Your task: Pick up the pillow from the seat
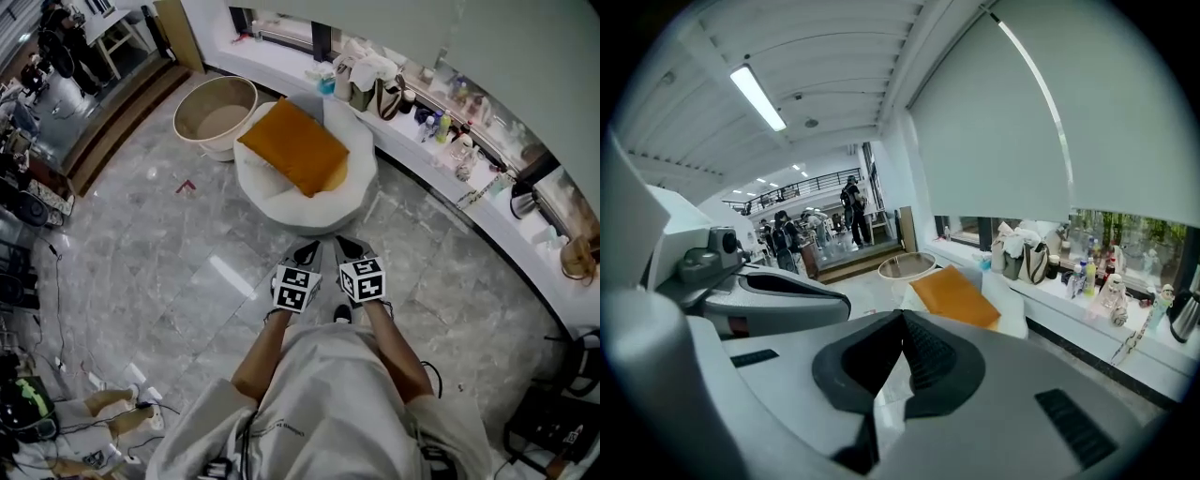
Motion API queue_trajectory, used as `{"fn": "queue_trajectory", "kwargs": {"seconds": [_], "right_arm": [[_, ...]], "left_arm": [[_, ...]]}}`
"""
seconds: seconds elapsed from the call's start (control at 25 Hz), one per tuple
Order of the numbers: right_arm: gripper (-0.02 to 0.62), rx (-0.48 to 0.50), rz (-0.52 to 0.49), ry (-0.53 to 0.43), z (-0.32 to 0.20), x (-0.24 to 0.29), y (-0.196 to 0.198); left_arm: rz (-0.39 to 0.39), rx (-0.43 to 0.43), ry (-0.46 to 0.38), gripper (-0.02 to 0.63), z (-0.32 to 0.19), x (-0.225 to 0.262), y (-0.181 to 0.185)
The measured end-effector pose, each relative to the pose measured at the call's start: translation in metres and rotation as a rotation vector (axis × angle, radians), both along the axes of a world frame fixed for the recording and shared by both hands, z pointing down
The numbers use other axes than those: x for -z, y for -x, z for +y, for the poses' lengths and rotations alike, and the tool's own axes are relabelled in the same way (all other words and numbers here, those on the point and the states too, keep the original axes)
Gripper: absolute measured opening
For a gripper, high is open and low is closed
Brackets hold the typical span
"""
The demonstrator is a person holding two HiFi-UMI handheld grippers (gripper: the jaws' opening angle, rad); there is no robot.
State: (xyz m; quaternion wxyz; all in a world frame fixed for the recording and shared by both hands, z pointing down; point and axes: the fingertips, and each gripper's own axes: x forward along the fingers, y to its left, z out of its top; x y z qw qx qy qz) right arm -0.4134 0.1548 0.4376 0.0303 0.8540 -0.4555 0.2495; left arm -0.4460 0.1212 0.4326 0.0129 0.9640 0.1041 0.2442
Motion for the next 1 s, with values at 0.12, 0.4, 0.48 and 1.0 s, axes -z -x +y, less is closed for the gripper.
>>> {"fn": "queue_trajectory", "kwargs": {"seconds": [0.12, 0.4, 0.48, 1.0], "right_arm": [[0.006, 0.019, -0.010, 0.011, 0.018, -0.002, -0.015], [0.006, 0.049, -0.038, 0.022, 0.067, -0.011, -0.033], [0.006, 0.039, -0.059, 0.020, 0.085, -0.017, -0.034], [0.006, -0.107, -0.166, -0.067, 0.139, -0.044, -0.057]], "left_arm": [[-0.019, -0.015, -0.010, 0.009, 0.026, -0.006, -0.017], [-0.018, -0.001, -0.010, 0.009, 0.070, -0.006, -0.052], [-0.032, 0.021, -0.001, 0.009, 0.072, -0.011, -0.051], [-0.128, 0.089, -0.003, 0.009, 0.061, -0.035, -0.055]]}}
